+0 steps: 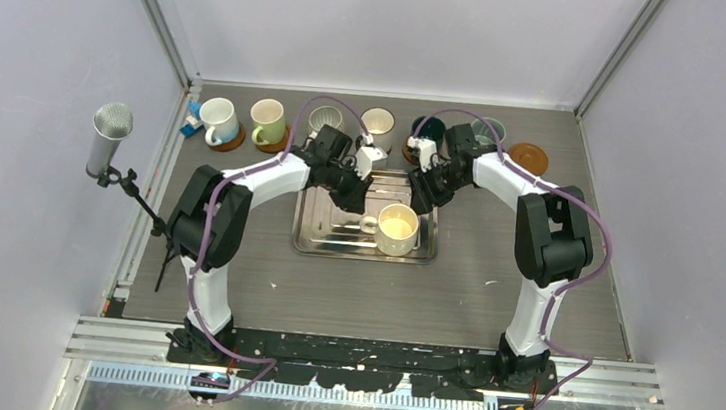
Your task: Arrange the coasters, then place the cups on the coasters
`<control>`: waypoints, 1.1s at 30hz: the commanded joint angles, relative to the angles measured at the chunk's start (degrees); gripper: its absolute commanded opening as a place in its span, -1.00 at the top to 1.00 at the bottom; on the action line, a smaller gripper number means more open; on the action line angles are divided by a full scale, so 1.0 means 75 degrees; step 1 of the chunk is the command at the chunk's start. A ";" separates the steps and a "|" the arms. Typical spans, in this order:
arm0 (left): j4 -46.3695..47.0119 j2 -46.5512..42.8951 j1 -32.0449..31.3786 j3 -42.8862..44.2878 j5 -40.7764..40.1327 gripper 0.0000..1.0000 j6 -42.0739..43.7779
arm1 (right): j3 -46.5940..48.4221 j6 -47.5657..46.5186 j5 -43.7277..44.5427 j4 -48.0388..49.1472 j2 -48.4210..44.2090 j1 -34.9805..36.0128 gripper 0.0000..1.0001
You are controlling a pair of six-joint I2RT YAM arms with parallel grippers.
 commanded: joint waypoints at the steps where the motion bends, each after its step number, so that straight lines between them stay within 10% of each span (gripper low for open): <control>1: -0.0101 -0.0318 0.0286 -0.0082 0.0115 0.64 0.0423 | 0.0041 0.0072 0.0019 -0.0080 -0.0513 0.0076 0.00; 7: -0.1021 -0.1492 0.0015 -0.1333 0.0250 0.72 0.2669 | 0.0332 0.0153 0.0038 -0.0079 -0.0389 0.0035 0.01; 33: 0.1029 0.1243 -0.0317 0.1541 0.0114 0.76 -0.1394 | -0.0242 -0.0038 -0.0386 -0.0040 -0.0667 0.0002 0.02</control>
